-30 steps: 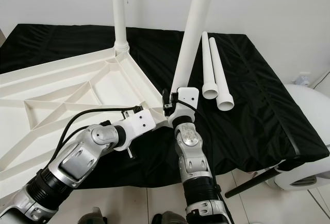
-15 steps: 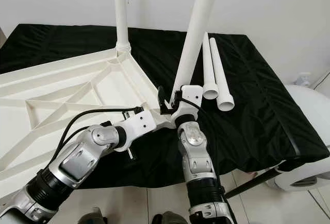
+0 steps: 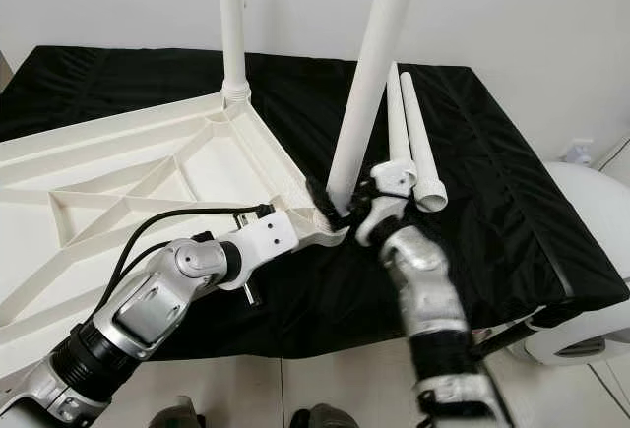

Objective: Building children table

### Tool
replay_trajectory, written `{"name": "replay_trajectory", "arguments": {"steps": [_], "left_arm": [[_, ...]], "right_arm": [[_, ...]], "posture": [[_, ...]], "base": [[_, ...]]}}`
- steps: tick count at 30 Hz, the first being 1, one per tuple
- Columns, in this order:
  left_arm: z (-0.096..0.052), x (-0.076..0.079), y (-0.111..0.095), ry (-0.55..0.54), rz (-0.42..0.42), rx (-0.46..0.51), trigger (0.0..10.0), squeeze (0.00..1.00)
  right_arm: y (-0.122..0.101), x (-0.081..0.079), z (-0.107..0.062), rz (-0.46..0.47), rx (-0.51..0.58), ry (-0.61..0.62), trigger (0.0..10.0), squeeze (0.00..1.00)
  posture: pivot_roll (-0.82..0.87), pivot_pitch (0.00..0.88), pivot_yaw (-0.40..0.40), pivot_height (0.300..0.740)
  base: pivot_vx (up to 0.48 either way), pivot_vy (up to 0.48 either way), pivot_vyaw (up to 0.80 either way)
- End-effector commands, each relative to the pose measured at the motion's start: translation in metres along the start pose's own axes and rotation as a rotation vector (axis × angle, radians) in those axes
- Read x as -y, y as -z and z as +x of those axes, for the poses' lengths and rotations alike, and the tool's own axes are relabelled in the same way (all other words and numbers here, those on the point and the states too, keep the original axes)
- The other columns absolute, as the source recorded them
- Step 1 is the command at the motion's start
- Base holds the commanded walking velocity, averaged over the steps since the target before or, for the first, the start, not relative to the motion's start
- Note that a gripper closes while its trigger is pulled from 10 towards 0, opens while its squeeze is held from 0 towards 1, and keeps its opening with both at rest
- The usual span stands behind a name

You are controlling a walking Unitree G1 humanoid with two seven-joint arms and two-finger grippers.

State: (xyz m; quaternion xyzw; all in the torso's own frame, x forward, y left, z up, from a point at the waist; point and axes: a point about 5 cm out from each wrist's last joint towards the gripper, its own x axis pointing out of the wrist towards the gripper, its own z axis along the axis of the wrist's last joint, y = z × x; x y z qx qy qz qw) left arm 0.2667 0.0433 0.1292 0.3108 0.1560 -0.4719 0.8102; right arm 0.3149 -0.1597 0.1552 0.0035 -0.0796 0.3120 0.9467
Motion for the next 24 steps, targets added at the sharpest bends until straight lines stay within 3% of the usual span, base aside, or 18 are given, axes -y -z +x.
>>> {"name": "replay_trajectory", "arguments": {"steps": [1, 10, 24], "left_arm": [[-0.002, -0.001, -0.013, -0.017, 0.062, 0.063, 10.0, 0.00], [-0.003, -0.002, -0.014, -0.019, 0.066, 0.062, 10.0, 0.00], [-0.003, -0.002, -0.015, -0.024, 0.067, 0.065, 10.0, 0.00]], "right_arm": [[0.002, 0.012, -0.007, 0.013, -0.034, -0.061, 10.0, 0.00], [0.006, 0.029, -0.011, -0.032, -0.126, -0.201, 10.0, 0.00], [0.031, 0.020, -0.003, 0.000, -0.178, -0.253, 10.0, 0.00]], "posture": [[0.04, 0.000, -0.072, 0.740], [0.04, 0.000, -0.068, 0.740], [0.05, 0.000, -0.073, 0.740]], "base": [[0.000, 0.000, 0.00], [0.000, 0.000, 0.00], [0.000, 0.000, 0.00]]}}
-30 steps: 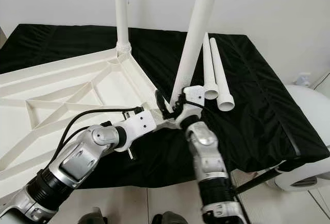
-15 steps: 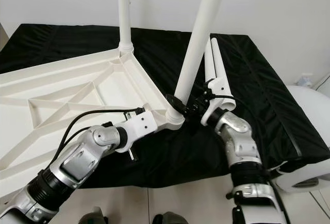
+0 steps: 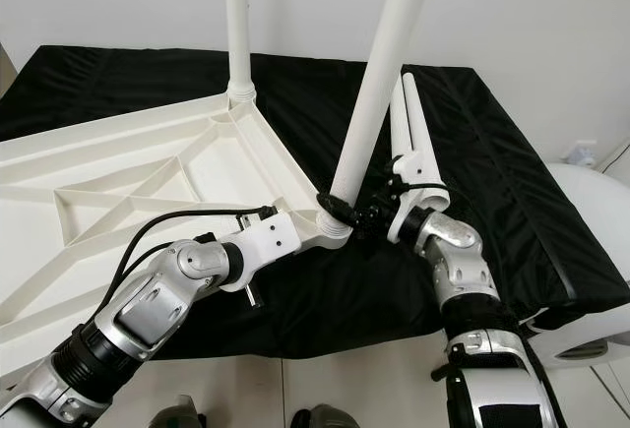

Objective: Building children table

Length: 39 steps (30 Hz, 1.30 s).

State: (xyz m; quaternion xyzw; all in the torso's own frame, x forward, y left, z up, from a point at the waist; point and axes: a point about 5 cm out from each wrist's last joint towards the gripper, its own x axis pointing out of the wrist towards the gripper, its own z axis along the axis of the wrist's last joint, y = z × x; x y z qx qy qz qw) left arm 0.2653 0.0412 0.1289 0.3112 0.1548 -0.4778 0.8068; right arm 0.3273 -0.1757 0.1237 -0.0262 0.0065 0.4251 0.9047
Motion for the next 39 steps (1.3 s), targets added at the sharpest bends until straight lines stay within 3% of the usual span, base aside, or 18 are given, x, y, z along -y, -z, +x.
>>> {"name": "replay_trajectory", "arguments": {"steps": [1, 3, 4, 6, 7, 8, 9, 19, 20, 21, 22, 29, 35, 36, 39], "left_arm": [[-0.004, -0.005, -0.014, -0.036, 0.061, 0.061, 10.0, 0.00], [-0.004, -0.005, -0.014, -0.038, 0.061, 0.061, 10.0, 0.00], [-0.004, -0.005, -0.014, -0.038, 0.061, 0.062, 10.0, 0.00], [-0.004, -0.005, -0.014, -0.038, 0.061, 0.062, 10.0, 0.00], [-0.004, -0.005, -0.014, -0.039, 0.060, 0.062, 10.0, 0.00], [-0.004, -0.005, -0.014, -0.039, 0.060, 0.062, 10.0, 0.00], [-0.004, -0.005, -0.014, -0.039, 0.060, 0.062, 10.0, 0.00], [-0.003, -0.004, -0.014, -0.039, 0.058, 0.063, 10.0, 0.00], [-0.003, -0.004, -0.014, -0.039, 0.058, 0.063, 10.0, 0.00], [-0.003, -0.004, -0.014, -0.039, 0.058, 0.063, 10.0, 0.00], [-0.003, -0.004, -0.014, -0.039, 0.058, 0.063, 10.0, 0.00], [-0.002, -0.002, -0.013, -0.036, 0.058, 0.062, 10.0, 0.00], [-0.002, 0.001, -0.012, -0.030, 0.058, 0.062, 10.0, 0.00], [-0.001, 0.002, -0.012, -0.026, 0.057, 0.063, 10.0, 0.00], [-0.001, 0.004, -0.013, -0.022, 0.057, 0.064, 10.0, 0.00]], "right_arm": [[0.000, 0.001, 0.001, -0.012, -0.001, -0.009, 10.0, 0.00], [0.002, 0.000, 0.003, -0.011, -0.002, -0.009, 8.7, 0.00], [0.002, 0.000, 0.004, -0.011, 0.000, -0.010, 5.3, 0.00], [0.003, 0.000, 0.004, -0.012, 0.003, -0.011, 5.3, 0.00], [0.003, 0.000, 0.005, -0.012, 0.007, -0.013, 2.1, 0.00], [0.003, 0.000, 0.005, -0.012, 0.007, -0.013, 2.1, 0.00], [0.002, 0.001, 0.005, -0.014, 0.009, -0.015, 0.0, 0.00], [0.002, 0.002, 0.005, -0.023, 0.017, -0.027, 0.0, 0.00], [0.002, 0.001, 0.005, -0.024, 0.015, -0.030, 1.5, 0.00], [0.003, 0.000, 0.005, -0.024, 0.013, -0.027, 5.1, 0.00], [0.003, -0.001, 0.005, -0.024, 0.016, -0.028, 10.0, 0.00], [-0.001, -0.012, 0.011, 0.009, 0.057, -0.003, 10.0, 0.00], [-0.001, -0.024, 0.023, 0.010, 0.048, 0.119, 10.0, 0.00], [-0.003, -0.035, 0.031, 0.017, 0.066, 0.151, 10.0, 0.00], [-0.005, -0.042, 0.037, 0.027, 0.089, 0.207, 10.0, 0.00]], "posture": [[0.05, 0.000, -0.073, 0.740], [0.05, 0.000, -0.074, 0.740], [0.05, 0.000, -0.075, 0.740], [0.05, 0.000, -0.075, 0.740], [0.05, 0.000, -0.076, 0.740], [0.05, 0.000, -0.076, 0.740], [0.05, 0.000, -0.077, 0.740], [0.05, 0.000, -0.081, 0.740], [0.05, 0.000, -0.082, 0.740], [0.05, 0.000, -0.085, 0.740], [0.05, 0.000, -0.085, 0.740], [0.05, 0.000, -0.091, 0.740], [0.05, 0.000, -0.094, 0.740], [0.05, 0.000, -0.093, 0.740], [0.05, 0.000, -0.091, 0.740]], "base": [[0.000, 0.000, 0.00], [0.000, 0.000, 0.00], [0.000, 0.000, 0.00], [0.000, 0.000, 0.00], [0.000, 0.000, 0.00], [0.000, 0.000, 0.00], [0.000, 0.000, 0.00], [0.000, 0.000, 0.00], [0.000, 0.000, 0.00], [0.000, 0.000, 0.00], [0.000, 0.000, 0.00], [0.000, 0.000, 0.00], [0.000, 0.000, 0.00], [0.000, 0.000, 0.00], [0.000, 0.000, 0.00]]}}
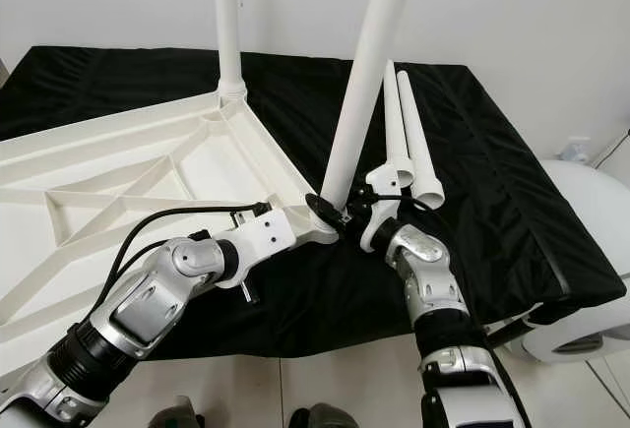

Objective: Building children table

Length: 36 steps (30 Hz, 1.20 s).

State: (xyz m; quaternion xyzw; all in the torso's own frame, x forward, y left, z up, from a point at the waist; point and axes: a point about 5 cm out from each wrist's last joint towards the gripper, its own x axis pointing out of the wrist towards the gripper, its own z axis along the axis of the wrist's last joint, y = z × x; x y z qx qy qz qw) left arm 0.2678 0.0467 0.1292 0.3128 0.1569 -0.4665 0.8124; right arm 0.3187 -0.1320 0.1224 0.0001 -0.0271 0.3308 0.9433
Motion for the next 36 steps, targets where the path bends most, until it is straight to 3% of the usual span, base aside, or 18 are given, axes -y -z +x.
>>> {"name": "replay_trajectory", "arguments": {"steps": [1, 5, 9, 10, 13, 17, 21, 22, 26, 34, 35, 36], "left_arm": [[0.002, 0.009, -0.016, 0.004, 0.064, 0.076, 10.0, 0.00], [0.002, 0.008, -0.016, 0.003, 0.066, 0.077, 10.0, 0.00], [0.002, 0.007, -0.017, 0.001, 0.066, 0.078, 10.0, 0.00], [0.002, 0.007, -0.017, 0.000, 0.064, 0.080, 10.0, 0.00], [0.002, 0.007, -0.017, -0.001, 0.065, 0.080, 10.0, 0.00], [0.002, 0.007, -0.018, -0.007, 0.062, 0.084, 10.0, 0.00], [0.002, 0.006, -0.018, -0.012, 0.059, 0.083, 10.0, 0.00], [0.002, 0.007, -0.018, -0.013, 0.059, 0.083, 10.0, 0.00], [0.001, 0.007, -0.018, -0.017, 0.055, 0.083, 10.0, 0.00], [0.001, -0.006, -0.022, -0.094, 0.024, 0.105, 10.0, 0.00], [0.001, -0.007, -0.022, -0.101, 0.023, 0.104, 10.0, 0.00], [0.001, -0.007, -0.022, -0.101, 0.023, 0.104, 10.0, 0.00]], "right_arm": [[-0.004, -0.014, 0.010, 0.016, 0.015, 0.022, 10.0, 0.00], [-0.010, -0.022, 0.019, 0.085, 0.059, 0.199, 10.0, 0.00], [-0.010, -0.019, 0.021, 0.133, 0.077, 0.330, 10.0, 0.00], [-0.008, -0.013, 0.021, 0.159, 0.068, 0.491, 10.0, 0.00], [-0.008, -0.014, 0.022, 0.109, 0.046, 0.617, 10.0, 0.00], [-0.011, -0.023, 0.027, 0.084, 0.045, 0.608, 10.0, 0.00], [-0.012, -0.022, 0.024, 0.066, 0.044, 0.611, 10.0, 0.00], [-0.011, -0.022, 0.023, 0.079, 0.041, 0.606, 10.0, 1.00], [-0.011, -0.023, 0.022, 0.098, 0.054, 0.573, 10.0, 1.00], [-0.011, -0.018, 0.014, 0.043, 0.051, 0.637, 10.0, 1.00], [-0.012, -0.018, 0.013, 0.052, 0.064, 0.618, 10.0, 0.55], [-0.012, -0.018, 0.013, 0.052, 0.064, 0.618, 10.0, 0.55]], "posture": [[0.04, 0.000, -0.091, 0.740], [0.04, 0.000, -0.090, 0.740], [0.04, 0.000, -0.090, 0.740], [0.04, 0.000, -0.088, 0.740], [0.05, 0.000, -0.087, 0.740], [0.05, 0.000, -0.088, 0.740], [0.05, 0.000, -0.089, 0.740], [0.05, 0.000, -0.090, 0.740], [0.05, 0.000, -0.091, 0.740], [0.04, 0.000, -0.087, 0.740], [0.04, 0.000, -0.085, 0.740], [0.04, 0.000, -0.085, 0.740]], "base": [[0.000, 0.000, 0.00], [0.000, 0.000, 0.00], [0.000, 0.000, 0.00], [0.000, 0.000, 0.00], [0.000, 0.000, 0.00], [0.000, 0.000, 0.00], [0.000, 0.000, 0.00], [0.000, 0.000, 0.00], [0.000, 0.000, 0.00], [0.000, 0.000, 0.00], [0.000, 0.000, 0.00], [0.000, 0.000, 0.00]]}}
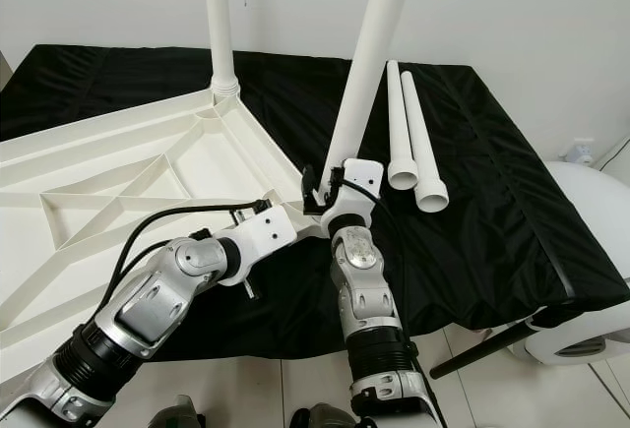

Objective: Building children table

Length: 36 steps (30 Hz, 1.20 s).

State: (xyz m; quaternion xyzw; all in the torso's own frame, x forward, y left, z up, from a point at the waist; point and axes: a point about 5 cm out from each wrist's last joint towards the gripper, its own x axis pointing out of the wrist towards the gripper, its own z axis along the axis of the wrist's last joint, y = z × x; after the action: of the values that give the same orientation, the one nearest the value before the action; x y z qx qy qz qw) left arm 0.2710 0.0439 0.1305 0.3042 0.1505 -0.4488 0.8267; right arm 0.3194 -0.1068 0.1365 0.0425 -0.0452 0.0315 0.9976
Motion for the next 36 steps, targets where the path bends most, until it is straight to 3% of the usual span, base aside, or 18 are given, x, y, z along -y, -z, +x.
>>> {"name": "replay_trajectory", "arguments": {"steps": [1, 2, 11, 12, 14, 15, 17, 22, 23, 27, 33, 34, 36], "left_arm": [[-0.001, -0.004, -0.019, -0.056, 0.044, 0.094, 10.0, 0.00], [-0.001, -0.005, -0.019, -0.060, 0.043, 0.093, 10.0, 0.00], [0.001, -0.018, -0.019, -0.146, 0.015, 0.077, 10.0, 0.00], [0.001, -0.018, -0.019, -0.145, 0.012, 0.079, 10.0, 0.33], [0.002, -0.018, -0.019, -0.144, 0.011, 0.080, 10.0, 0.33], [0.001, -0.018, -0.021, -0.132, -0.017, 0.100, 10.0, 1.00], [0.000, -0.018, -0.023, -0.119, -0.052, 0.124, 10.0, 1.00], [-0.002, -0.014, -0.028, -0.086, -0.031, 0.138, 10.0, 1.00], [-0.008, -0.014, -0.035, -0.062, -0.056, 0.181, 10.0, 0.00], [-0.022, -0.018, -0.039, -0.017, -0.092, 0.247, 10.0, 0.00], [-0.030, -0.021, -0.037, -0.002, -0.109, 0.271, 10.0, 0.00], [-0.042, -0.025, -0.039, 0.023, -0.145, 0.325, 10.0, 0.00], [-0.047, -0.027, -0.040, 0.028, -0.153, 0.345, 10.0, 0.00]], "right_arm": [[0.001, 0.004, -0.003, 0.001, 0.004, 0.005, 10.0, 0.55], [0.000, 0.004, -0.003, 0.011, 0.010, -0.010, 10.0, 0.00], [-0.002, 0.019, -0.026, 0.012, 0.059, -0.082, 10.0, 0.00], [-0.001, 0.020, -0.027, 0.012, 0.058, -0.086, 10.0, 0.00], [-0.001, 0.020, -0.027, 0.011, 0.057, -0.090, 10.0, 0.00], [-0.001, 0.020, -0.027, 0.002, 0.058, -0.108, 10.0, 0.00], [-0.002, 0.020, -0.026, -0.009, 0.059, -0.129, 10.0, 0.00], [-0.005, 0.026, -0.018, -0.009, 0.069, -0.148, 10.0, 0.00], [-0.006, 0.030, -0.012, -0.016, 0.064, -0.157, 10.0, 0.00], [-0.010, 0.034, -0.003, -0.004, 0.069, -0.203, 10.0, 0.00], [-0.014, 0.032, 0.001, 0.015, 0.077, -0.266, 10.0, 0.00], [-0.022, 0.028, 0.006, 0.032, 0.094, -0.358, 10.0, 0.00], [-0.025, 0.027, 0.008, 0.040, 0.097, -0.401, 10.0, 0.00]], "posture": [[0.04, 0.000, -0.085, 0.740], [0.04, 0.000, -0.085, 0.740], [0.02, 0.000, -0.079, 0.740], [0.01, 0.000, -0.077, 0.740], [0.01, 0.000, -0.077, 0.740], [0.01, 0.000, -0.073, 0.740], [0.01, 0.000, -0.073, 0.740], [0.00, 0.000, -0.070, 0.740], [0.01, 0.000, -0.074, 0.740], [0.03, 0.032, -0.085, 0.740], [0.04, 0.052, -0.092, 0.740], [0.04, 0.083, -0.106, 0.740], [0.04, 0.088, -0.107, 0.740]], "base": [[0.000, 0.000, 0.00], [0.000, 0.000, 0.00], [0.000, 0.000, 0.00], [0.000, 0.000, 0.00], [0.000, 0.000, 0.00], [0.000, 0.000, 0.00], [0.000, 0.000, 0.00], [0.000, 0.000, 0.00], [0.000, 0.000, 0.00], [0.000, 0.000, 0.00], [0.000, 0.000, 0.00], [0.000, 0.000, 0.00], [0.000, 0.000, 0.00]]}}
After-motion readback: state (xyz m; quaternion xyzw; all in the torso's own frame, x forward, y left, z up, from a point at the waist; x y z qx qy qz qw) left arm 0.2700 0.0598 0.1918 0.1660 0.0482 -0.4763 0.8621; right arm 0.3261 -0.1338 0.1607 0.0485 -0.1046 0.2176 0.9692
